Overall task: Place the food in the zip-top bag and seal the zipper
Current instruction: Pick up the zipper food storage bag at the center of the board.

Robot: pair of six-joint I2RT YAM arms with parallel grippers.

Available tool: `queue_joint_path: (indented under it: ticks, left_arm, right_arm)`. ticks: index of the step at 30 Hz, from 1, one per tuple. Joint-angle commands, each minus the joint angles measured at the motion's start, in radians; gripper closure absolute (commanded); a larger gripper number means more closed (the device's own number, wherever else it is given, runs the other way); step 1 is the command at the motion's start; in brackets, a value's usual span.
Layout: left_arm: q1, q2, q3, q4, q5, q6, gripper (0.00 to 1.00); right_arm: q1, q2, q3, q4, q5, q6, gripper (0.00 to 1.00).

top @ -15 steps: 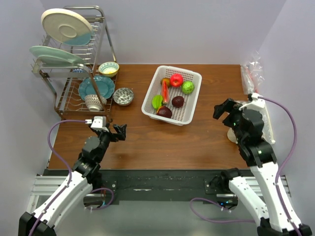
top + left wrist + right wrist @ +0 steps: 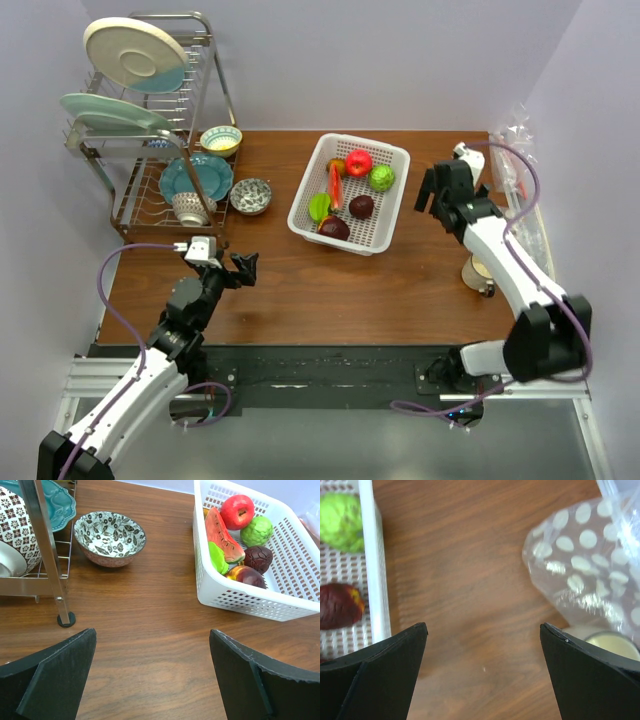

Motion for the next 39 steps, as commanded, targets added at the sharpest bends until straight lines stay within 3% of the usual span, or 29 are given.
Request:
queue_joint_path:
  ticks: [1, 15, 20, 23, 24, 29, 33, 36, 37, 39]
  left_arm:
    - [-0.004, 0.008, 0.012, 0.053, 0.023, 0.003, 0.0]
    - [-0.004, 0.019, 0.012, 0.055, 0.024, 0.004, 0.0]
    - [-0.004, 0.019, 0.012, 0.055, 0.02, 0.004, 0.0]
    - [-0.004, 0.022, 0.013, 0.053, 0.018, 0.004, 0.0]
    - [-0.004, 0.022, 0.013, 0.053, 0.017, 0.003, 0.0]
    - [-0.004, 0.011, 0.013, 0.044, 0.012, 0.001, 0.0]
    - [-0.004, -0.001, 0.015, 0.04, 0.005, -0.034, 0.0]
    - [-0.004, 0.0, 0.028, 0.011, -0.029, -0.144, 0.0]
    - [-0.004, 0.0, 0.033, 0.006, -0.032, -0.174, 0.0]
    - [-0.004, -0.001, 0.044, 0.018, 0.013, -0.232, 0.0]
  right_arm:
    - [-0.031, 0.131, 0.121, 0.01, 0.159, -0.067, 0.02]
    - [-0.186, 0.437, 0.089, 0.147, 0.175, 0.005, 0.17]
    - [-0.218, 0.491, 0.083, 0.154, 0.169, 0.037, 0.41]
    - [-0.218, 0.474, 0.069, 0.162, 0.183, 0.046, 0.9]
    - [-0.218, 0.459, 0.075, 0.148, 0.198, 0.048, 1.0]
    - [-0.174, 0.236, 0.085, 0.138, 0.197, -0.07, 1.0]
    - [-0.088, 0.052, 0.132, 0.107, 0.014, -0.118, 1.0]
    - [-0.078, -0.071, 0.174, 0.116, -0.338, -0.093, 1.0]
    - [-0.072, -0.092, 0.192, 0.133, -0.583, -0.086, 1.0]
    - [-0.031, -0.138, 0.218, 0.203, -0.813, -0.075, 1.0]
